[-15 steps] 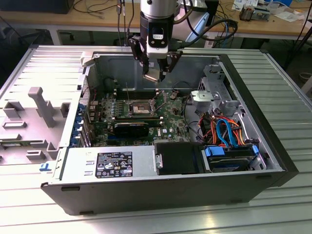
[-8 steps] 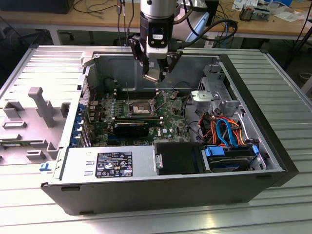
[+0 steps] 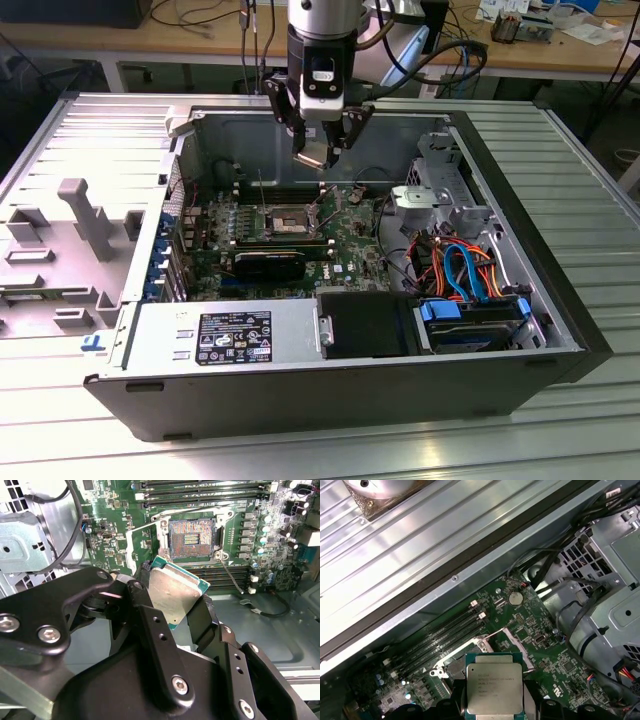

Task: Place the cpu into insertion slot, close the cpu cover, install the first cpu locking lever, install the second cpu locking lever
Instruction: 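Place the cpu into insertion slot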

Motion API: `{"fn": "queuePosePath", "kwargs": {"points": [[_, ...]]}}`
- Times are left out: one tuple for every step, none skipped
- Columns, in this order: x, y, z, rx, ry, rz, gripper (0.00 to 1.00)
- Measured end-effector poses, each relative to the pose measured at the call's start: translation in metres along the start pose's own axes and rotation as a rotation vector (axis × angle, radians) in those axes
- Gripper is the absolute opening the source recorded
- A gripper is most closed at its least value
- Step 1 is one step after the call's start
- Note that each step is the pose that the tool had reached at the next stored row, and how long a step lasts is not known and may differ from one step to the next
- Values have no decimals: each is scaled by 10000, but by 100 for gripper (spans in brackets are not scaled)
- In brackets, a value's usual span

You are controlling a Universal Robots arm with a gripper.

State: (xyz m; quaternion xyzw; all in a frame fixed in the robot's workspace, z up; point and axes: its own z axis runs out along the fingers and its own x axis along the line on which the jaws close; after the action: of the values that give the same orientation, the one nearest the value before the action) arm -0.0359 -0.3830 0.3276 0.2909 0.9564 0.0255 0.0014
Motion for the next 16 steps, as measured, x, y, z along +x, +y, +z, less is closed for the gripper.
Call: {"fn": "queuePosePath", "kwargs": {"points": [[0,0,1,-1,0,15,54],[0,0,1,0,-1,25,54],[0,0,2,-1,-2,32,54],[0,0,2,0,-2,39,54],[0,0,2,-1,-2,44,54],[0,0,3,-1,-3,60,54],[0,0,4,-2,-3,71,54],[0,0,4,-2,-4,79,54],[0,0,4,-1,-5,96,54],[0,0,4,-1,-5,105,54],[0,0,5,-1,-6,114,54],[0,0,5,-2,-6,127,54],[0,0,5,-2,-7,139,54],[0,0,6,-2,-7,148,54],[0,0,6,-2,-8,165,54],[0,0,6,-2,-9,179,54]]}}
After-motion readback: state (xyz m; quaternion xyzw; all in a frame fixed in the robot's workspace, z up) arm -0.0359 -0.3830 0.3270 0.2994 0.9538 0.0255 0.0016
